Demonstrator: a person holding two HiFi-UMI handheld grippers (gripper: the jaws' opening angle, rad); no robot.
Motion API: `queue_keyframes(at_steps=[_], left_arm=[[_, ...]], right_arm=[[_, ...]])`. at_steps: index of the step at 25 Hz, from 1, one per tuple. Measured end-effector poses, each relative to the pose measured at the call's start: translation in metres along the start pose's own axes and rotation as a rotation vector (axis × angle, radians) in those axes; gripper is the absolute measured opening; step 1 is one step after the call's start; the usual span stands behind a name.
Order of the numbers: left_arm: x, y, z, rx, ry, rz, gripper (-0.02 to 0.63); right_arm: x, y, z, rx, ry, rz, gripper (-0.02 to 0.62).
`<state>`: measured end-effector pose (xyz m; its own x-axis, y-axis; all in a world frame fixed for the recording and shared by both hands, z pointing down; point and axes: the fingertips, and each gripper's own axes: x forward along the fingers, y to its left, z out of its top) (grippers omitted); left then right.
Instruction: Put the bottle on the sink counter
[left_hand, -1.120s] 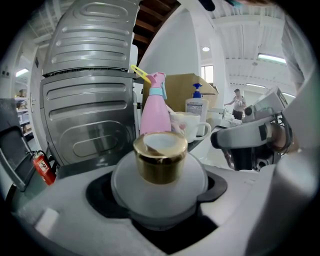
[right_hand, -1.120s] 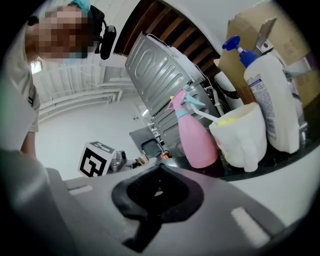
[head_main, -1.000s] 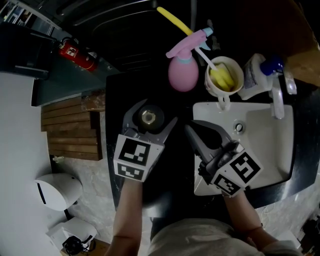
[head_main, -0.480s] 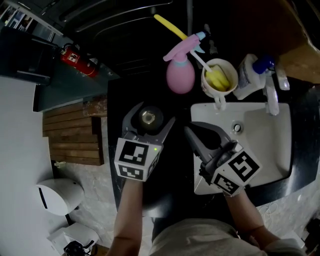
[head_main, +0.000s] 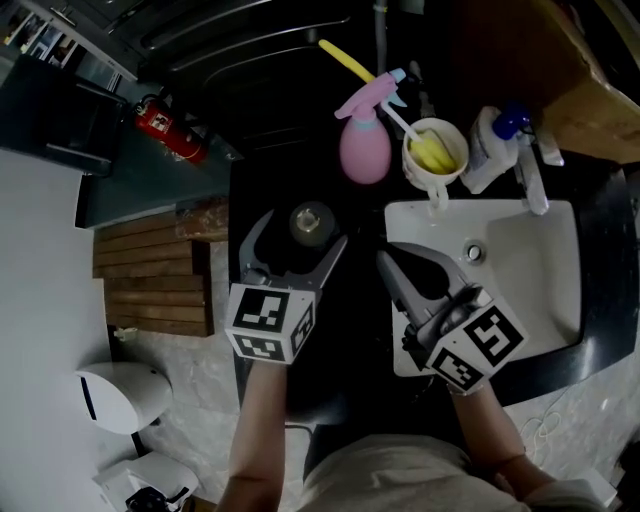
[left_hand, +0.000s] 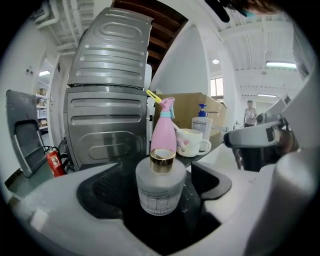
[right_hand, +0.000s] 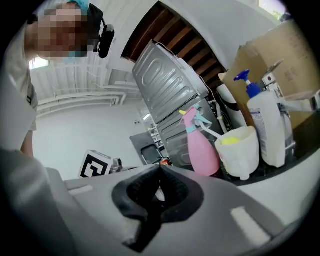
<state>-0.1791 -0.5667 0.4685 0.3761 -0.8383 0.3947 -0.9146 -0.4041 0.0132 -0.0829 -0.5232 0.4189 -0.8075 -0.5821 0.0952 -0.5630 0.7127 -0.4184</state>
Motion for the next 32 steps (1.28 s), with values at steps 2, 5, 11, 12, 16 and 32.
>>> queue_keyframes(at_steps=[2,5,11,12,16,32], left_arm=[[-0.012,-0.003,0.005,-0.019,-0.024,-0.005,0.414],[-0.028,-0.008,0.011,-0.034,-0.047,-0.010,0.413],[-0.066,-0.022,0.030,-0.084,-0.117,-0.021,0.405],[-0.075,-0.024,0.034,-0.084,-0.137,-0.016,0.396],[-0.106,-0.036,0.041,-0.088,-0.191,-0.038,0.336],[-0.234,-0.100,0.068,-0.065,-0.407,-0.109,0.179]], right_arm=[[-0.004,0.009,0.003,-0.007,-0.014,0.002,0.003],[-0.011,0.023,0.006,-0.020,-0.033,0.004,0.003],[-0.034,0.050,0.017,-0.063,-0.068,-0.006,0.003],[-0.037,0.056,0.019,-0.069,-0.074,-0.006,0.003],[-0.051,0.079,0.026,-0.093,-0.099,-0.006,0.003],[-0.107,0.171,0.023,-0.191,-0.134,0.018,0.003]])
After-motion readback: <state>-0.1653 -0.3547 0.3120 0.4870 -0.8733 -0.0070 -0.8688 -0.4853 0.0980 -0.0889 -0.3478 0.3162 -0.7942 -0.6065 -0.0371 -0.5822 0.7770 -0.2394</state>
